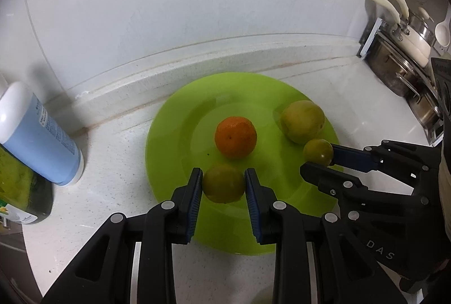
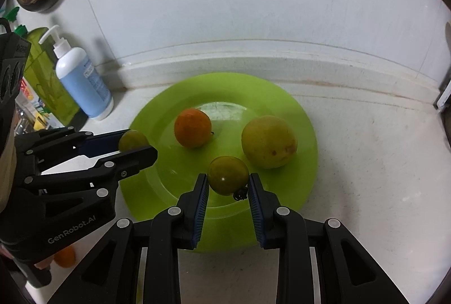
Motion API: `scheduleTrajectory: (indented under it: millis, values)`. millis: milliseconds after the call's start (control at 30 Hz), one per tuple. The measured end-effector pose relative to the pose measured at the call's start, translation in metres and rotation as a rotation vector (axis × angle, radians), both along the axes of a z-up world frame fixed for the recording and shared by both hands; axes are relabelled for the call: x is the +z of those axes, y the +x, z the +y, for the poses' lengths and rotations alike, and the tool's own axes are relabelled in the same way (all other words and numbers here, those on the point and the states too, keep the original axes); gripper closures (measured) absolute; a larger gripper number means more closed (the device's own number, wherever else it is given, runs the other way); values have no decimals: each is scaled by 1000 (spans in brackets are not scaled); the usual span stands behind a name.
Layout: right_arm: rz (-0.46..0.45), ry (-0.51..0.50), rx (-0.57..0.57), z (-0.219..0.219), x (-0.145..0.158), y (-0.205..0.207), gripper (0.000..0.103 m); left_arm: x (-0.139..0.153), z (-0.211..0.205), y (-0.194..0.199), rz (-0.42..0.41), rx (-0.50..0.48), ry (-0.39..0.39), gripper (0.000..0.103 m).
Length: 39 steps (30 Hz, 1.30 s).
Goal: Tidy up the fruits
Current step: 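Carry both small green citrus to the green plate and release them, then withdraw both open grippers back toward the fruits on the counter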
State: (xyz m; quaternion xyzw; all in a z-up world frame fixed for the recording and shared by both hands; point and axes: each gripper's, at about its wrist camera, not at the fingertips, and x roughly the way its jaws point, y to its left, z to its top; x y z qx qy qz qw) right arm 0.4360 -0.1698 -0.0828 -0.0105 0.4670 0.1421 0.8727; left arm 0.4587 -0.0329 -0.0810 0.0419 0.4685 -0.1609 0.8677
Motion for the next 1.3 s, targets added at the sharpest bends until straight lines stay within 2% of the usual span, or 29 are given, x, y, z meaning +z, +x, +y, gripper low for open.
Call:
scheduleTrajectory:
  millis: [167,200,233,633,900,1000,1300]
  values:
    - [7,9,-10,2,-4,1,69,1,3,-2,-16,15,2,57]
    - [7,10,-13,2,-4,1,62,3,4,-5,-23,22,1,57]
    - [1,12,-19,2,-3,-1,60,4,6,-6,-25,25,0,57]
    - [-77,19,-17,5,25,-36,59,44,22,-51,-134,84,12,49]
    - [-164,48,-17,4,62,-75,59,84,28,-99,-230,93,-12,40]
    - [-192,53,-18,4,73,-93,55,96,28,-123,-264,87,-3,39]
    - [-251,53,22,5,91,-144,55,110,35,-178,-298,101,-17,35]
